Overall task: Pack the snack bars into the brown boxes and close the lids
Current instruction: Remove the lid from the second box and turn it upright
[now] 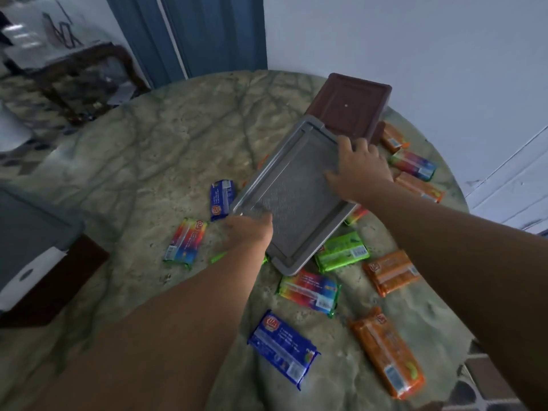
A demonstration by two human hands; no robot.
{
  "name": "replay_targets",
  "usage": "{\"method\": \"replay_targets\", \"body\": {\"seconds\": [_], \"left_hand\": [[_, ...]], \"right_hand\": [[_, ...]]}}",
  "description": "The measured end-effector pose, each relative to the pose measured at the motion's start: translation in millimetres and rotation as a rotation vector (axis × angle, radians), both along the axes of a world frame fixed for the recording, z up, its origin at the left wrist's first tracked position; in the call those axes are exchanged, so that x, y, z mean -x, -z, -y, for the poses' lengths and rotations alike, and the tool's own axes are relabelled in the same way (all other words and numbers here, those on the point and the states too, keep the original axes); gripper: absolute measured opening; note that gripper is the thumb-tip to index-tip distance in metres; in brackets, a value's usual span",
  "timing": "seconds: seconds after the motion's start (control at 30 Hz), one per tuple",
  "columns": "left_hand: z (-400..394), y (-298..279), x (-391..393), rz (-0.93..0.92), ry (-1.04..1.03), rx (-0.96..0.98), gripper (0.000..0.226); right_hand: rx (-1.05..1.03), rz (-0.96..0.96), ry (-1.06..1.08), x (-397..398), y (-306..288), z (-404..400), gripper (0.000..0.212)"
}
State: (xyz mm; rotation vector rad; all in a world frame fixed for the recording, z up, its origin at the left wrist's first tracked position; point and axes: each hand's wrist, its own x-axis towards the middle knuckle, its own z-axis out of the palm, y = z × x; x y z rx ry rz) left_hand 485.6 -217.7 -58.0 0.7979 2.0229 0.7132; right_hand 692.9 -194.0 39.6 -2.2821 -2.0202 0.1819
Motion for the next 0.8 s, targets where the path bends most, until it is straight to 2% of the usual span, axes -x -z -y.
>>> {"method": "replay_targets", "body": {"seconds": [0.17, 0.27, 0.33, 0.53, 0.8], "left_hand": [[3.9, -3.1, 5.9, 0.023, -0.148, -0.189, 0.095], [6.9, -14.4, 23.4, 0.015, -0.147, -0.341, 0.077], [9.7, -19.0, 40.1, -0.059, -0.103, -0.424, 0.074], [40.4, -37.4, 92.1, -0.246, 0.006, -0.419, 0.096], [98.7, -40.6, 163.1, -0.293, 0.063, -0.427, 0.117]], "right_hand": [[0.011, -0.094, 0.151, -4.5, 0.5, 2.4, 0.071], [0.023, -0.189, 0.155, -3.4, 1.6, 8.4, 0.065], [0.028, -0.298, 0.162, -0.9, 3.0, 14.1, 0.058], [0.041, -0.619, 0.127, 36.1, 26.4, 52.9, 0.045], [0.109, -0.735, 0.172, 109.1, 53.9, 113.3, 0.037]]}}
